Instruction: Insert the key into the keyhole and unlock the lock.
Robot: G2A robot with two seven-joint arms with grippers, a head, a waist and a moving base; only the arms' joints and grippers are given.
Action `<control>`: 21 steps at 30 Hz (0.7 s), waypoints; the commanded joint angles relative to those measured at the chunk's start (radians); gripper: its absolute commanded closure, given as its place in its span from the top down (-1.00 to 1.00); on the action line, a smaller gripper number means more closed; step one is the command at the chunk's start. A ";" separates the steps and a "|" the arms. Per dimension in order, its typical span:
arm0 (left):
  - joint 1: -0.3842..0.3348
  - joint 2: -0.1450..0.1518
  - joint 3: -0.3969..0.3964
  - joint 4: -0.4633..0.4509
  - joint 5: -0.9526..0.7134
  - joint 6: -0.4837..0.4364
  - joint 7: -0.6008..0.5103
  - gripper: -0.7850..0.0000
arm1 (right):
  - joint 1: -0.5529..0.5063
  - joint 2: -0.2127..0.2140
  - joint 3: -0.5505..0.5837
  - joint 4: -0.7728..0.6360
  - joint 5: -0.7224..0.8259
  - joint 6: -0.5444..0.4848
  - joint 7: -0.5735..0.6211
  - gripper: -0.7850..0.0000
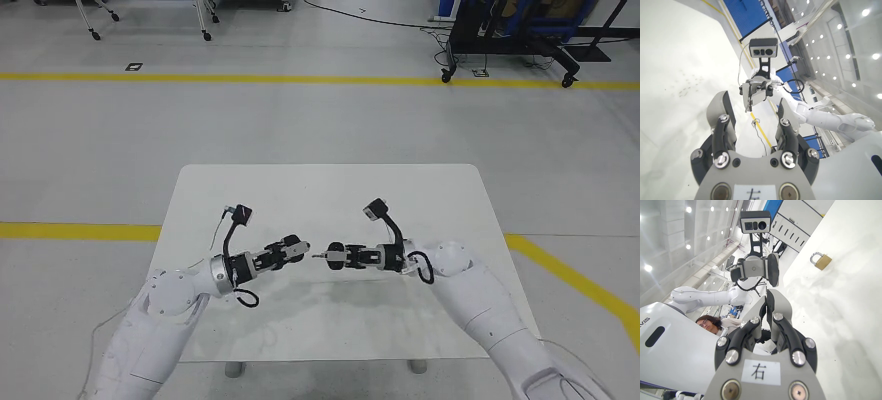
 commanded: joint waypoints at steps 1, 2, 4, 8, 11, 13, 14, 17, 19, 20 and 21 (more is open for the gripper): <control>0.007 0.002 -0.019 0.001 -0.015 -0.022 0.019 1.00 | -0.037 0.018 0.050 -0.011 0.004 -0.032 -0.032 -1.00; 0.011 0.003 -0.023 0.000 -0.020 -0.028 0.024 1.00 | -0.056 0.027 0.072 -0.022 0.007 -0.044 -0.044 -1.00; 0.016 0.003 -0.030 0.002 -0.040 -0.031 0.034 1.00 | -0.095 0.047 0.122 -0.047 0.029 -0.072 -0.072 -1.00; 0.015 0.004 -0.029 0.006 -0.056 -0.012 0.021 1.00 | -0.189 0.088 0.181 -0.145 0.085 -0.118 -0.118 -1.00; 0.015 0.004 -0.029 0.006 -0.056 -0.012 0.021 1.00 | -0.189 0.088 0.181 -0.145 0.085 -0.118 -0.118 -1.00; 0.015 0.004 -0.029 0.006 -0.056 -0.012 0.021 1.00 | -0.189 0.088 0.181 -0.145 0.085 -0.118 -0.118 -1.00; 0.015 0.004 -0.029 0.006 -0.056 -0.012 0.021 1.00 | -0.189 0.088 0.181 -0.145 0.085 -0.118 -0.118 -1.00; 0.021 0.007 -0.046 -0.030 -0.035 -0.027 0.031 1.00 | -0.189 0.088 0.181 -0.145 0.085 -0.118 -0.118 -1.00; 0.054 0.021 -0.117 -0.091 0.040 -0.079 0.026 1.00 | -0.189 0.088 0.181 -0.145 0.085 -0.118 -0.118 -1.00; 0.081 0.029 -0.169 -0.115 0.091 -0.108 0.035 1.00 | -0.189 0.088 0.181 -0.145 0.085 -0.118 -0.118 -1.00; 0.108 0.038 -0.232 -0.134 0.165 -0.125 0.053 1.00 | -0.189 0.088 0.181 -0.145 0.085 -0.118 -0.118 -1.00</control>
